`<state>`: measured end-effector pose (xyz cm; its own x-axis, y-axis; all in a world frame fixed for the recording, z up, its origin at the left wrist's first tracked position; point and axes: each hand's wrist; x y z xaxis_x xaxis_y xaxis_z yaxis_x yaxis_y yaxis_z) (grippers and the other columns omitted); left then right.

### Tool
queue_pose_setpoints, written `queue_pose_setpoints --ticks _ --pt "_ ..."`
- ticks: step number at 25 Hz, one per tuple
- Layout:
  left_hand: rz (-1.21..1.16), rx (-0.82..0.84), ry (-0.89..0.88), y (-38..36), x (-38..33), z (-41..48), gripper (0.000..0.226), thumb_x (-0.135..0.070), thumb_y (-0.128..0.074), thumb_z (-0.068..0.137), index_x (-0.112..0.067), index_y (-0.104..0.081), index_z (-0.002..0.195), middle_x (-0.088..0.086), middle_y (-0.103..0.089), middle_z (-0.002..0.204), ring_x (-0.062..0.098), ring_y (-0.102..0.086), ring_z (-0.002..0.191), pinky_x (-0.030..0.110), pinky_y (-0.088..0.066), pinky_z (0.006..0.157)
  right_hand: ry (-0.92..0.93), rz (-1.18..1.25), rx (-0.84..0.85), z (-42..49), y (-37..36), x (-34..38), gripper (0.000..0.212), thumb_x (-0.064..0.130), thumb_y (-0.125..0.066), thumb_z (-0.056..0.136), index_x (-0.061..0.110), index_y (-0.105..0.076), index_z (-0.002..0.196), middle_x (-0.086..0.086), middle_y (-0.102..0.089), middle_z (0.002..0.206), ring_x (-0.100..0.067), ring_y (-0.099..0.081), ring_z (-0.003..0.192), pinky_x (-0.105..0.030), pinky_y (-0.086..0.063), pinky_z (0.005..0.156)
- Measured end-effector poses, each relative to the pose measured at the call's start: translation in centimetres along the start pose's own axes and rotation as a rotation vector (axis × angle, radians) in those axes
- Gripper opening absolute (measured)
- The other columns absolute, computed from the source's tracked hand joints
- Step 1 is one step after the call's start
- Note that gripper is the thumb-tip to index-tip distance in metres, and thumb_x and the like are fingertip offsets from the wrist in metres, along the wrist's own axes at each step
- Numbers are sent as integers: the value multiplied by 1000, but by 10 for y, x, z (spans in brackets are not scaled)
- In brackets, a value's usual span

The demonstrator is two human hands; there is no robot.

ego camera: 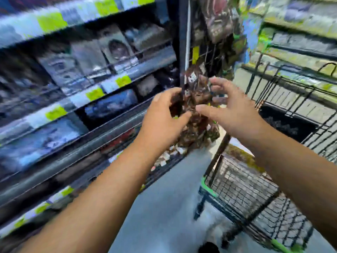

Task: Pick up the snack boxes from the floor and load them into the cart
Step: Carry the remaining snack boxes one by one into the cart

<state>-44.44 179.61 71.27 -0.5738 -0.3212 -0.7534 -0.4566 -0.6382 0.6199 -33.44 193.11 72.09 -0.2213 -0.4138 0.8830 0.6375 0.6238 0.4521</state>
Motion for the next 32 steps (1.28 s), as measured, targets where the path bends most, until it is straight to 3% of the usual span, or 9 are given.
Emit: queue_pose_setpoints --ticks 6,11,16,20,24,28,32 --pt "120 -307 161 190 24 -135 64 -28 -75 82 -30 -44 138 -7 -50 135 10 -50 122 32 -43 103 247 72 368 -64 -120 148 74 32 -80 72 37 -44 136 9 -50 127 -14 -56 112 -40 -47 99" --pt "144 -602 332 281 42 -213 66 -25 -75 82 -29 -43 139 -7 -50 133 10 -51 121 36 -45 100 455 111 682 -107 -223 226 73 31 -80 73 36 -45 136 6 -50 127 -14 -55 112 -37 -48 96" --pt "216 -927 518 327 53 -312 60 -25 -74 83 -29 -46 137 -10 -53 128 7 -54 114 33 -46 99 620 162 976 -157 -311 290 74 30 -82 72 40 -42 134 7 -50 125 -16 -57 109 -34 -46 95" --pt "261 -1139 709 348 52 -399 60 -29 -74 82 -32 -46 135 -12 -53 129 11 -55 116 38 -46 101 726 206 1244 -225 -366 321 74 28 -81 73 42 -41 133 3 -50 131 -13 -55 110 -31 -43 98" --pt "305 -1314 857 370 57 -500 62 -27 -77 81 -29 -48 135 -6 -54 128 14 -56 113 40 -47 99 857 195 1425 -321 -421 356 77 28 -82 73 33 -42 139 2 -50 133 -14 -55 111 -26 -41 92" --pt "373 -1408 959 401 65 -597 63 -30 -78 77 -33 -48 133 -8 -56 127 12 -56 112 38 -48 97 893 221 1589 -421 -477 384 78 24 -83 73 30 -42 139 3 -49 130 -16 -54 115 -30 -42 96" --pt "376 -1456 1064 450 74 -697 64 -30 -76 80 -31 -46 136 -4 -53 133 13 -56 110 32 -48 96 901 215 1687 -525 -538 423 81 28 -84 72 32 -42 140 3 -49 134 -16 -52 119 -45 -48 98"
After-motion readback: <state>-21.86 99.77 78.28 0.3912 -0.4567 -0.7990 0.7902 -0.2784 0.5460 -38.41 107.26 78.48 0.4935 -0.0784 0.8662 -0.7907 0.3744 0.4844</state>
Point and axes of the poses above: each hand's wrist, its own z-axis towards the middle knuckle, its own y-axis out of the back of the hand, x = y × z
